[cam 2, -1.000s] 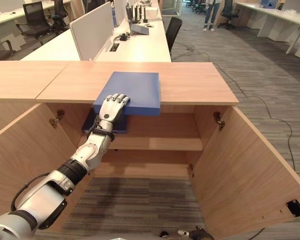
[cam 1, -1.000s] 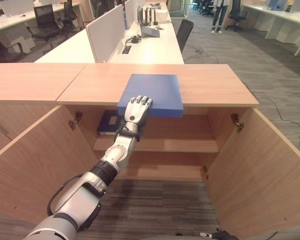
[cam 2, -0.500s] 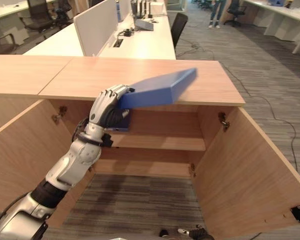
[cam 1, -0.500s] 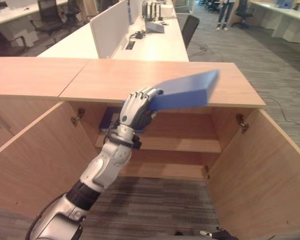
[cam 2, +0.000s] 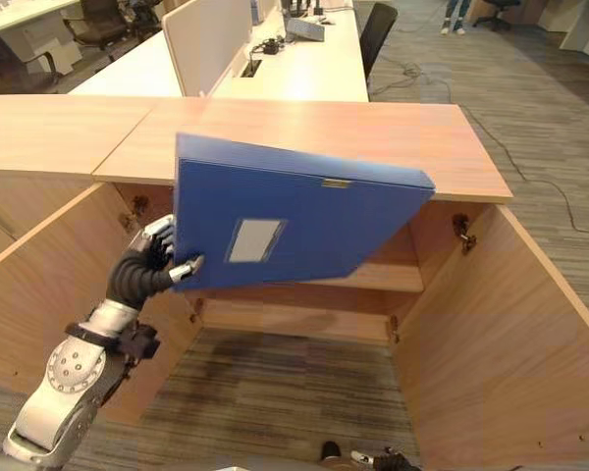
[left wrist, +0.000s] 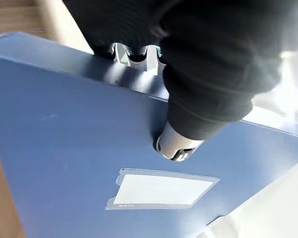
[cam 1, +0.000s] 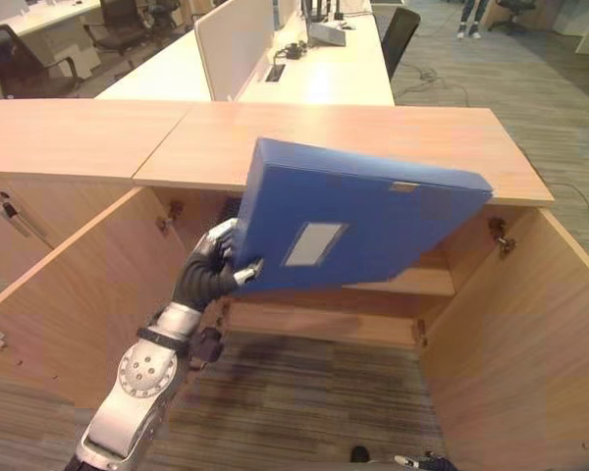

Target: Put the empty folder in the office cabinet

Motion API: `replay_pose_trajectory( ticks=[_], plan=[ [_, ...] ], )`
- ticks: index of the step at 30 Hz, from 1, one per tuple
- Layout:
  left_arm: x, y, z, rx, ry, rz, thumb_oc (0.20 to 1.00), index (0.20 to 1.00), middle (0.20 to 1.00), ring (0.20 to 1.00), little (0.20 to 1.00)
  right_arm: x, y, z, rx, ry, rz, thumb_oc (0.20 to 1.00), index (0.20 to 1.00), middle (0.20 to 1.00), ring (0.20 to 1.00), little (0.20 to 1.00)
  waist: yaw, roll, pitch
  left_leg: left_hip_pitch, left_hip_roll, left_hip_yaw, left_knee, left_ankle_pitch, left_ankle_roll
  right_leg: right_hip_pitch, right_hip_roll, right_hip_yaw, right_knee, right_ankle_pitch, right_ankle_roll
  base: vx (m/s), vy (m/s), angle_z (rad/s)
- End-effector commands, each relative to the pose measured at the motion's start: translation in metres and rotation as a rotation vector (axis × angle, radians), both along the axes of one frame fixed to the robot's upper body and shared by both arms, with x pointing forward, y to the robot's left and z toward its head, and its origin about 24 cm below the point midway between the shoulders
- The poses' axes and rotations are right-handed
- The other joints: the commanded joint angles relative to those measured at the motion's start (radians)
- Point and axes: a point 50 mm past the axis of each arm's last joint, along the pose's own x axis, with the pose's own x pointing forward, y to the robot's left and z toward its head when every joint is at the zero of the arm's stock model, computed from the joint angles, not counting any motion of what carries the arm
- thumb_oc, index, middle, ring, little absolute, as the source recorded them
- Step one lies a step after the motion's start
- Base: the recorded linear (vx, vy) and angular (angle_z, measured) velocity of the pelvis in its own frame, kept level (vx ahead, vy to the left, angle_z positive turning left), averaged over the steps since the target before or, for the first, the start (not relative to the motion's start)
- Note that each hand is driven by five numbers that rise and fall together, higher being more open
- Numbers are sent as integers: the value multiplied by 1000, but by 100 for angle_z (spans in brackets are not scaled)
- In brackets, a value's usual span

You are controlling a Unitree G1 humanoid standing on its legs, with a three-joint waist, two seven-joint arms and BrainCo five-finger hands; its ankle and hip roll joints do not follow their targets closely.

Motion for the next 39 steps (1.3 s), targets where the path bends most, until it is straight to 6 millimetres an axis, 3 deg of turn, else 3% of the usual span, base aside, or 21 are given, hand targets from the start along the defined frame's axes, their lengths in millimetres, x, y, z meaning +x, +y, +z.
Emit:
replay_pose_trajectory(
  ticks=[1,3,4,5,6,14,17,18,19,22,23,24,25,28,29,30,31,32,33,35,39],
  plan=[
    [-3,-1,36,-144,-166,-45,200,200,200,200,200,35,24,4,76,-99,19,1000,1000,1000,1000,1000,-4,-47,-14,-5,-14,-77,2,-60,3,51,11,-25,9,-109,37,-19,15,5],
    [-4,0,29,-164,-126,-35,200,200,200,200,200,49,26,10,94,-169,13,1000,1000,1000,1000,1000,-1,-46,-13,-7,-15,-79,2,-58,4,51,10,-27,9,-109,37,-17,10,3],
    [-2,3,24,-154,-103,-20,200,200,200,200,200,34,14,8,109,-149,-59,1000,1000,1000,1000,1000,-3,-48,-9,-8,-16,-78,2,-57,3,51,9,-29,9,-110,38,-25,7,3],
    [-6,6,15,-157,-64,-27,200,200,200,200,200,40,-7,14,68,-184,-110,1000,1000,1000,1000,1000,-1,-49,-8,-9,-16,-80,2,-58,2,51,9,-30,9,-110,38,-32,7,5],
    [-9,9,13,-149,-55,-13,200,200,200,200,200,48,-13,20,71,-234,-126,1000,1000,1000,1000,1000,0,-50,-6,-10,-16,-79,2,-57,2,50,9,-31,9,-110,38,-22,3,3],
    [-19,32,-20,-4,84,95,200,200,200,200,200,67,-40,50,41,-449,-190,1000,1000,1000,1000,1000,-5,-49,0,-16,-15,-78,2,-54,2,46,8,-35,9,-108,39,-4,1,0],
    [-31,52,-45,157,206,160,200,200,200,200,200,82,-55,81,-1,-603,-136,1000,1000,1000,1000,1000,-7,-48,0,-19,-15,-77,2,-55,2,43,7,-35,9,-106,40,0,0,0],
    [-31,52,-45,156,206,160,200,200,200,200,200,82,-55,81,-2,-602,-137,1000,1000,1000,1000,1000,-7,-47,0,-19,-15,-77,2,-55,2,43,7,-35,9,-106,40,0,0,0],
    [-37,62,-57,216,263,190,200,200,200,200,200,92,-62,102,-29,-693,-85,1000,1000,1000,1000,1000,-9,-48,0,-20,-15,-77,2,-54,4,41,6,-36,9,-106,40,0,0,0],
    [-40,68,-64,266,296,210,200,200,200,200,200,96,-66,117,-40,-758,-80,1000,1000,1000,1000,1000,-10,-47,-2,-22,-16,-79,2,-55,5,40,5,-36,9,-105,41,0,0,0],
    [-45,75,-70,311,330,235,200,200,200,200,200,101,-72,134,-88,-820,-50,1000,1000,1000,1000,1000,-11,-47,-1,-24,-17,-79,2,-55,7,37,4,-37,9,-105,41,0,0,0],
    [-46,75,-70,311,331,235,200,200,200,200,200,100,-72,134,-89,-819,-49,1000,1000,1000,1000,1000,-11,-47,-2,-25,-17,-79,2,-55,7,37,4,-37,9,-105,41,0,0,0],
    [-50,85,-70,393,340,266,200,200,200,200,200,106,-79,155,-176,-879,18,1000,1000,1000,1000,1000,-11,-46,-2,-27,-18,-82,2,-56,8,35,3,-38,9,-106,42,0,0,0],
    [-52,89,-69,440,339,281,200,200,200,200,200,111,-85,175,-255,-940,65,1000,1000,1000,1000,1000,-9,-45,-3,-30,-19,-85,2,-57,10,34,2,-38,9,-106,43,0,0,0],
    [-51,92,-64,505,313,280,200,200,200,200,200,119,-87,198,-322,-1020,119,1000,1000,1000,1000,1000,-7,-45,-4,-32,-20,-86,2,-57,11,33,1,-38,9,-106,44,0,0,0],
    [-51,92,-64,506,312,280,200,200,200,200,200,119,-87,198,-323,-1020,119,1000,1000,1000,1000,1000,-7,-44,-4,-32,-20,-86,2,-57,11,32,1,-38,9,-106,44,0,0,0],
    [-48,90,-55,531,266,256,200,200,200,200,200,130,-84,224,-400,-1105,205,1000,1000,1000,1000,1000,-3,-44,-5,-34,-20,-87,2,-57,12,31,0,-38,9,-105,44,0,0,0],
    [-48,90,-54,530,265,256,200,200,200,200,200,130,-84,224,-402,-1105,206,1000,1000,1000,1000,1000,-3,-43,-4,-34,-20,-87,2,-57,13,30,0,-37,9,-105,44,0,0,0],
    [-44,85,-37,567,180,224,200,200,200,200,200,141,-76,242,-446,-1162,302,1000,1000,1000,1000,1000,2,-39,-7,-28,-18,-87,2,-65,12,35,1,-36,9,-111,46,0,0,0],
    [-39,79,-25,560,112,199,200,200,200,200,200,151,-64,256,-464,-1205,402,1000,1000,1000,1000,1000,5,-44,-11,-31,-20,-85,2,-57,12,31,-3,-36,9,-105,45,-19,2,0],
    [-22,61,4,569,-59,117,200,200,200,200,200,175,-33,269,-438,-1241,602,1000,1000,1000,1000,1000,16,-50,-19,-26,-19,-84,2,-55,9,37,-2,-35,9,-107,43,0,0,0]
  ],
)
